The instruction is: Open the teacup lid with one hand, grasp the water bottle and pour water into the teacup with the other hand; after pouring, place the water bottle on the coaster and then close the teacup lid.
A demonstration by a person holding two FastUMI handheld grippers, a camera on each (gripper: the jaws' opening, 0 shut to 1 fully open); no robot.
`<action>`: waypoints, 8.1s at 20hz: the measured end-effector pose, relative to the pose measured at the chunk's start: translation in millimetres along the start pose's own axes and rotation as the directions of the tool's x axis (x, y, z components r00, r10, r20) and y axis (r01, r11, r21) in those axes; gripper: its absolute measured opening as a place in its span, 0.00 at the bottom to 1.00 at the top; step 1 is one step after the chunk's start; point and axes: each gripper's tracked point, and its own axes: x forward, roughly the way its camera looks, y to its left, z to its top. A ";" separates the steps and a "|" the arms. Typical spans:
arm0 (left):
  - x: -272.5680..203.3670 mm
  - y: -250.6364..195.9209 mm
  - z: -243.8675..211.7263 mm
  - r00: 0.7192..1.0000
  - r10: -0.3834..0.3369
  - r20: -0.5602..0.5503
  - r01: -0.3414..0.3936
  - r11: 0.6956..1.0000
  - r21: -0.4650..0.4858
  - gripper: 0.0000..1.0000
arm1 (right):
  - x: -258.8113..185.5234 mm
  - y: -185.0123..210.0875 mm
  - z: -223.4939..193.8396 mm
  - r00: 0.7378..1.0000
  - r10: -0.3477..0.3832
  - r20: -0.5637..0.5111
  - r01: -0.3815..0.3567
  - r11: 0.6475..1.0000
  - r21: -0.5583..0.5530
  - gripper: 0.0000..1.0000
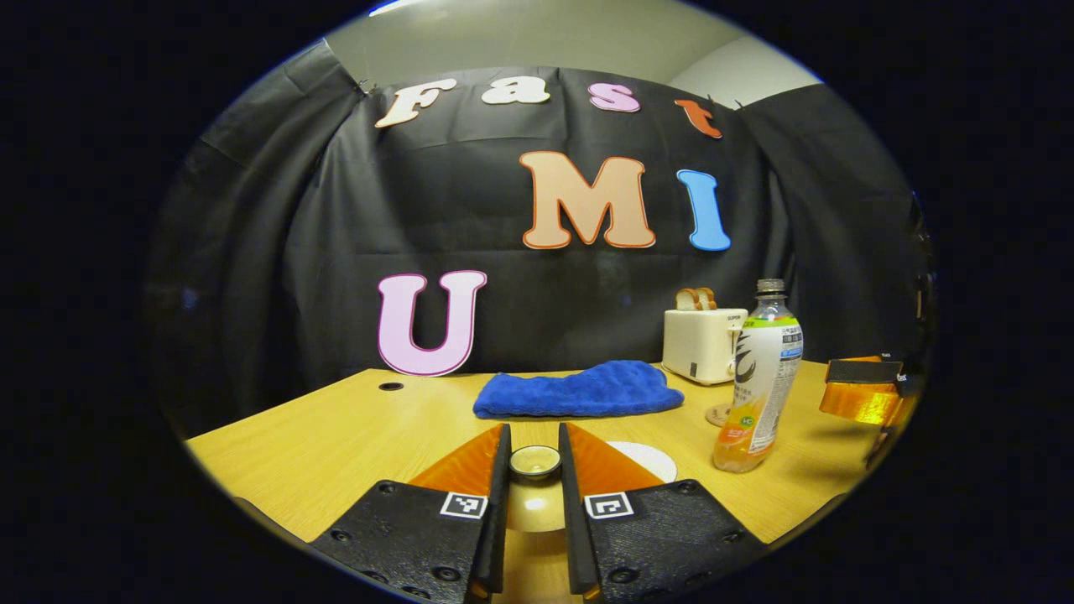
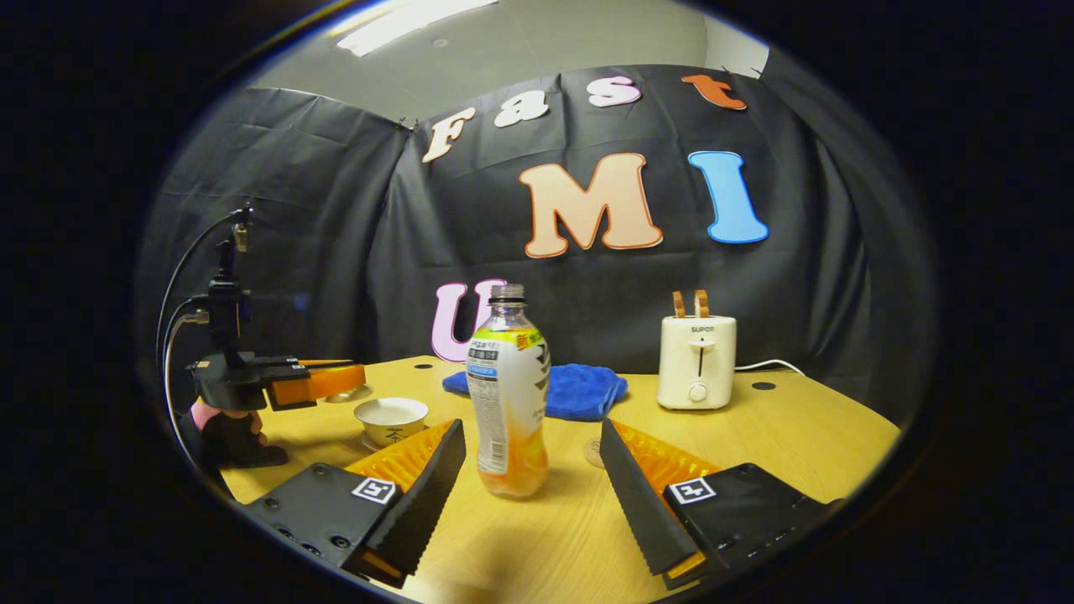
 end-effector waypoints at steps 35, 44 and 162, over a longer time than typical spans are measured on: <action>-15.2 94.8 -4.8 0.978 0.209 -0.003 -0.209 0.978 0.002 0.24 | 77.6 7.4 17.1 0.968 -0.226 -0.113 0.174 0.920 -0.352 0.63; -15.0 94.8 -5.4 0.978 0.209 -0.002 -0.209 0.978 0.002 0.24 | 81.3 5.2 68.4 0.965 -0.262 0.007 0.182 0.649 -0.738 0.63; -14.6 97.3 -5.9 0.975 0.220 -0.005 -0.220 0.976 0.001 0.24 | 135.3 -118.5 -45.1 0.963 -0.206 -0.172 0.213 0.977 0.026 0.64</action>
